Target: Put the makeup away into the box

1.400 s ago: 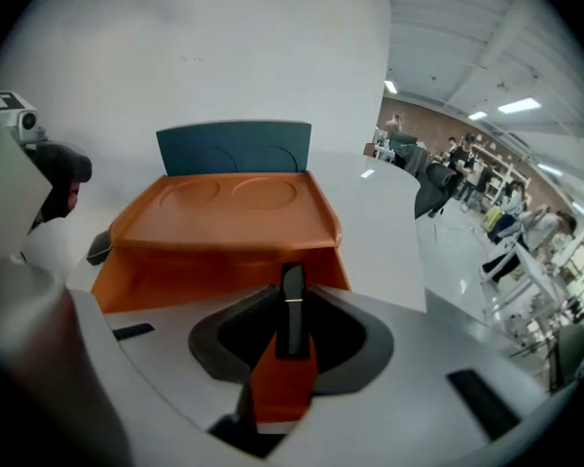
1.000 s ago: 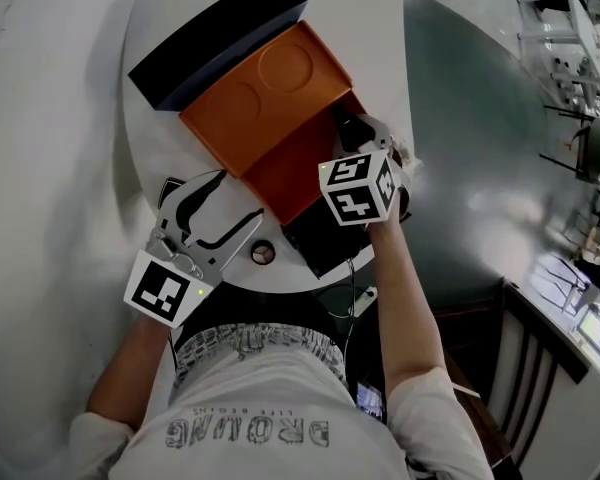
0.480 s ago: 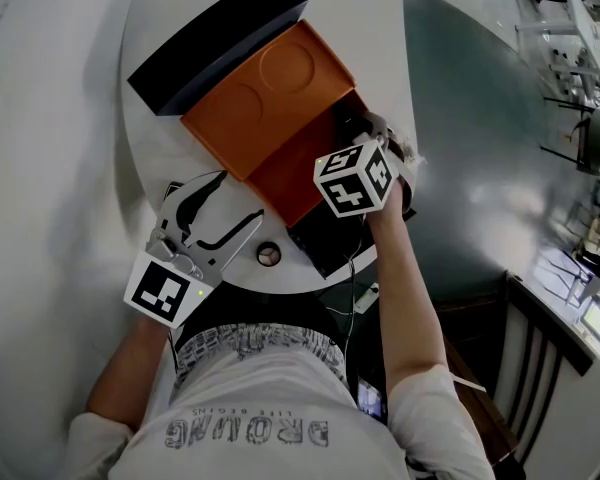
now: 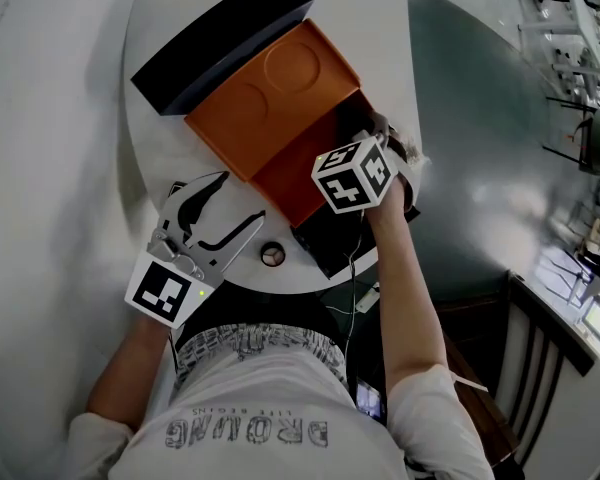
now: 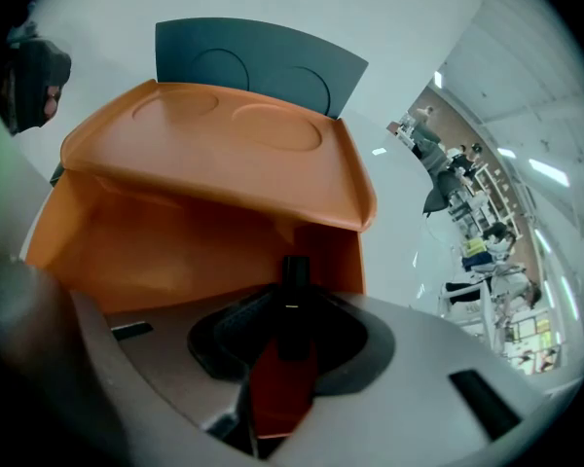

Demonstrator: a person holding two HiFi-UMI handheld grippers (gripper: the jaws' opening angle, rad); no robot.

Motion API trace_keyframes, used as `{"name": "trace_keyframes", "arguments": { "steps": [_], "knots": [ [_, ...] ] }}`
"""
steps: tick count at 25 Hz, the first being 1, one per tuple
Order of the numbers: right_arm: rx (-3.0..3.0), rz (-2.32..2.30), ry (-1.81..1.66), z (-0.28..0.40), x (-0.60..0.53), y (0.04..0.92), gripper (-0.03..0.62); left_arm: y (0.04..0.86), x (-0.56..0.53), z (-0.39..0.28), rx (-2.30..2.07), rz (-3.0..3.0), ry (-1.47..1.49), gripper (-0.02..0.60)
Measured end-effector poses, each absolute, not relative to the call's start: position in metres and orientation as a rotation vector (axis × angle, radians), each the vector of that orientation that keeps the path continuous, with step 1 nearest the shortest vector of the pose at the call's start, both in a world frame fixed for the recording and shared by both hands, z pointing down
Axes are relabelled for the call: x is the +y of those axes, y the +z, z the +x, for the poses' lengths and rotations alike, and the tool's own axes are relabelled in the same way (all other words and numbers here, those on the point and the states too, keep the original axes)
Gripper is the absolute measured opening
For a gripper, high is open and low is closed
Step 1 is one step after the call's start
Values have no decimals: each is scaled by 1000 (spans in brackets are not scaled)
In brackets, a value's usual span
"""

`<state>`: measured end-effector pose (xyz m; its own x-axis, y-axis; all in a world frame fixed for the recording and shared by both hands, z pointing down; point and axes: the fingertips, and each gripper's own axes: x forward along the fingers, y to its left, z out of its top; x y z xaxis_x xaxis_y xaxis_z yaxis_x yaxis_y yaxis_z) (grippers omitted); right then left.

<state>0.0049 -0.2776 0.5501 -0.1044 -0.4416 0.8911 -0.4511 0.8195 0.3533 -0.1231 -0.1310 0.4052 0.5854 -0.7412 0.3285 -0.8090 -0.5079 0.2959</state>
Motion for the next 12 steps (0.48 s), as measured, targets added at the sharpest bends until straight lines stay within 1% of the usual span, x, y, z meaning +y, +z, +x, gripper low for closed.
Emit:
{"name": "trace_keyframes", "arguments": {
  "steps": [2,4,12],
  "knots": [
    [-1722,691,13,5,-277,550,126,404,-131,-122,-1243,2403,226,279],
    [-1727,697,14,5,-278,549,132,404,-131,-122,-1242,2409,226,279],
    [-1819,765,11,-4,-276,535,140,407,-127,-124,-1247,2423,227,279]
  ]
}}
